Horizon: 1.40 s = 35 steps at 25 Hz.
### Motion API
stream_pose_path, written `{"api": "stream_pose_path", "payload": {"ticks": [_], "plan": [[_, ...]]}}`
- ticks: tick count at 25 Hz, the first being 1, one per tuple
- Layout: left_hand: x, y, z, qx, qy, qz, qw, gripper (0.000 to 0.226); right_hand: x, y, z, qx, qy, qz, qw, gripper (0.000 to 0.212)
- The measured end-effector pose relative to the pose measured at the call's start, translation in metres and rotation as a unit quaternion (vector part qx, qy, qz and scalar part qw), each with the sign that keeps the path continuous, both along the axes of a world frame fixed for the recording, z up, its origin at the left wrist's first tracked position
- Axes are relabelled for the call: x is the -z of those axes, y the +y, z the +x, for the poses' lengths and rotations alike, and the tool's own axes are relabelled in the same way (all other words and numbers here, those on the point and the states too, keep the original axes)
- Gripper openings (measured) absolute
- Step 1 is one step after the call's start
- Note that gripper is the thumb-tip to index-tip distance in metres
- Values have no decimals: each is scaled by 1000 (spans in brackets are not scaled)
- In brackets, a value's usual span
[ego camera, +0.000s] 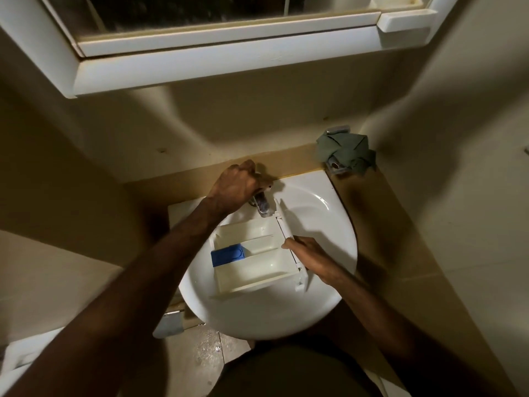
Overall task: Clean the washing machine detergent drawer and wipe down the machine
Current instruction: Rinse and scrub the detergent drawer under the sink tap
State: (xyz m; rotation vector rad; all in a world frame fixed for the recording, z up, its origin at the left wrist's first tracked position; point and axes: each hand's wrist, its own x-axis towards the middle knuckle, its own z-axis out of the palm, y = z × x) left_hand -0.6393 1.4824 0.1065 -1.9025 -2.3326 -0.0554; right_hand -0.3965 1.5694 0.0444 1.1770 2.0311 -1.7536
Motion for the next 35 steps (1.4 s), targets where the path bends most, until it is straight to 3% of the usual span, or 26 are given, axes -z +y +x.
{"api": "stream_pose_path", "payload": {"ticks": [14, 19, 25, 27, 29, 30, 32, 35], "plan": [[14, 8, 7, -65, 22, 8, 998, 30, -5, -7, -7, 29, -16, -2, 999, 42], [8, 7, 13, -65, -6, 57, 996, 27, -12, -8, -9, 33, -16, -8, 999, 25], [11, 5, 17, -48, -20, 99, 994, 33, -17, -9, -8, 28, -8, -7, 1000, 24], [11, 1, 22, -48, -29, 162, 985, 26, -18, -9, -7, 24, -9, -6, 1000, 24], [13, -14, 40, -123, -89, 232, 961, 15, -17, -8, -6, 29, -8, -7, 1000, 26], [18, -24, 55, -197, -128, 245, 941, 22, -17, -7, -6, 33, -9, -2, 999, 28], [45, -43, 84, -290, -204, 157, 922, 31, -12, -6, -5, 34, -17, 16, 999, 28], [81, -52, 106, -202, -257, -19, 945, 43, -4, -9, -4, 25, -24, 50, 998, 30]]}}
